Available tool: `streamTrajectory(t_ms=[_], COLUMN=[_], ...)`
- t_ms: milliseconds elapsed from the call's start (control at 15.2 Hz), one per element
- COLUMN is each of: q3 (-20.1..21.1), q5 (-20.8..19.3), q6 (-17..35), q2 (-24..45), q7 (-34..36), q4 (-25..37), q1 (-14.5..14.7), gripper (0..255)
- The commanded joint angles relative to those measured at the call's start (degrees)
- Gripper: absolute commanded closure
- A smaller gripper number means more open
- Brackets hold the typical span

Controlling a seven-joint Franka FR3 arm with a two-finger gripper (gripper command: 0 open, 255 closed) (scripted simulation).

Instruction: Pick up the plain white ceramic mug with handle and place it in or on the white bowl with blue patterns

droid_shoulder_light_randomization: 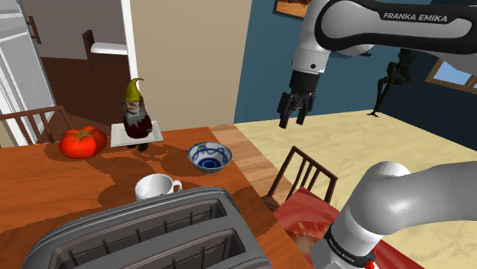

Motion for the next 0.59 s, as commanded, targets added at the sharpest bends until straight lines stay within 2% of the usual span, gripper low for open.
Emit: streamTrajectory(t_ms=[0,528], q3=[0.0,9.91], q5=[0.0,5.68], q6=[0.0,10.04], q2=[0.0,7.7], q7=[0.0,8.54], q4=[0.0,-0.06], q1=[0.0,3.64], gripper=[0,0])
